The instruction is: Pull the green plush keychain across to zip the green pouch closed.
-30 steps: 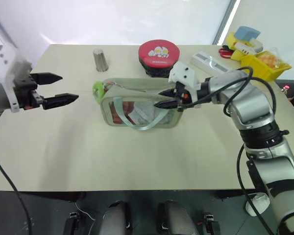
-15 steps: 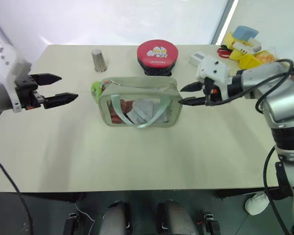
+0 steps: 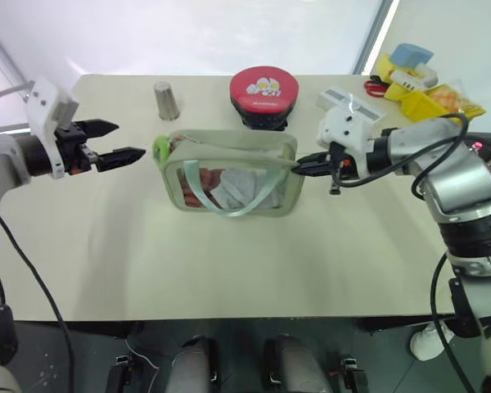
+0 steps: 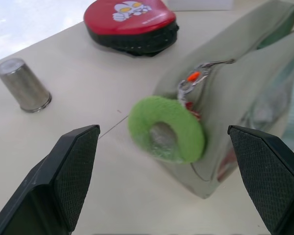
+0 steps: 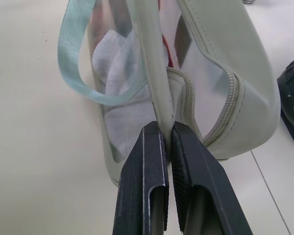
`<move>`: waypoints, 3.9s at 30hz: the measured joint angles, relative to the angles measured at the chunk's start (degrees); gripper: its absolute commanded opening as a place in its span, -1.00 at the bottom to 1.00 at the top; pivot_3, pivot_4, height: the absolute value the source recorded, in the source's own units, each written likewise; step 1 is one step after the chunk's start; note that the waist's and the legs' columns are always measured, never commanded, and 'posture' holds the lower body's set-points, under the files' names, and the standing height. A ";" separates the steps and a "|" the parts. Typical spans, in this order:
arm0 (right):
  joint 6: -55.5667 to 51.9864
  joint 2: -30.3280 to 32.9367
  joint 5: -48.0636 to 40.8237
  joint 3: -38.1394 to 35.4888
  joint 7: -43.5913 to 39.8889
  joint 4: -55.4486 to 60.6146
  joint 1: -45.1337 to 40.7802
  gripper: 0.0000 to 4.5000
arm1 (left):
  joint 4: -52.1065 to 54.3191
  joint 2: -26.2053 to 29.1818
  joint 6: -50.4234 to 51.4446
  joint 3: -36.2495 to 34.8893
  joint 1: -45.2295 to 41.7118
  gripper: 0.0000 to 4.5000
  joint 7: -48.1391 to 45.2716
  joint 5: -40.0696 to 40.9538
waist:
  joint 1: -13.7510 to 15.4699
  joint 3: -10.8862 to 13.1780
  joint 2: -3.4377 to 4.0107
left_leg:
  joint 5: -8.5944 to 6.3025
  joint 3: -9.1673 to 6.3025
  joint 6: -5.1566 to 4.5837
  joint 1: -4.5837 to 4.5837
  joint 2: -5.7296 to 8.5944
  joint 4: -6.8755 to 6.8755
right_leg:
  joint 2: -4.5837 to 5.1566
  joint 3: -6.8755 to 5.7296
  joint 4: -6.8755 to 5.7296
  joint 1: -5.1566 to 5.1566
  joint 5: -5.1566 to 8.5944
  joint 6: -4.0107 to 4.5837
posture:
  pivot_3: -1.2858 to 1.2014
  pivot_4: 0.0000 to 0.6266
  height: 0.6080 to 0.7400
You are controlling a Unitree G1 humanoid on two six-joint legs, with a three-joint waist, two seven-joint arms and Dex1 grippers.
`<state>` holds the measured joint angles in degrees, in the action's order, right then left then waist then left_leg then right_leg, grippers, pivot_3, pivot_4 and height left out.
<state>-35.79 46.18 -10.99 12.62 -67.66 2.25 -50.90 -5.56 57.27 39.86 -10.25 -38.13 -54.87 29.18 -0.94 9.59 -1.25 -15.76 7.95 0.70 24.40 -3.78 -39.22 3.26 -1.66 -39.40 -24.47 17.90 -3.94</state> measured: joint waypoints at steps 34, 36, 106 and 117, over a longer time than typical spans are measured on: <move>-1.39 -0.22 -0.51 -0.10 1.05 2.06 0.87 -1.00 | -29.69 -16.71 -17.94 7.13 -12.27 -0.74 -0.42 -13.68 | -0.10 -0.02 -0.03 | 0.00 0.03 0.01 -0.01 0.00 -0.06 | -0.01 -0.02 -0.03 0.01 0.00 -0.01 | 0.03 -0.52 1.00; -1.38 -0.30 -0.49 -0.10 1.43 2.06 0.87 -1.00 | -28.97 -16.68 -16.82 6.57 -12.27 -0.99 -0.62 -13.38 | -0.08 -0.02 -0.03 | 0.01 0.03 0.01 -0.01 -0.01 -0.06 | -0.01 -0.03 -0.03 0.01 0.00 -0.01 | 0.03 -0.52 1.00; -2.54 -1.11 -3.13 -1.05 -4.88 -9.79 -11.57 0.39 | 2.28 -7.37 -7.72 11.37 -3.26 -1.00 -7.09 -12.84 | 0.11 -0.04 0.01 | 0.01 -0.04 0.01 -0.03 -0.01 -0.04 | -0.03 0.00 -0.05 0.05 0.00 0.00 | 0.03 -0.52 1.00; 4.25 -25.72 -0.02 -3.13 10.07 -38.37 -26.47 0.39 | 2.56 -8.10 -7.71 11.77 -3.90 -1.00 -7.13 -13.53 | 0.18 -0.04 0.02 | 0.01 0.00 0.02 0.07 0.04 -0.05 | 0.09 -0.02 -0.04 0.01 -0.01 -0.01 | 0.03 -0.52 1.00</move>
<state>-31.54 20.46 -11.01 9.49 -57.58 -36.12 -77.37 -3.00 49.17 32.16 1.52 -42.03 -62.00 15.65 -0.76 9.55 -1.23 -15.75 7.95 0.71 24.47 -3.75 -39.27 3.35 -1.68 -39.44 -24.45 17.90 -3.95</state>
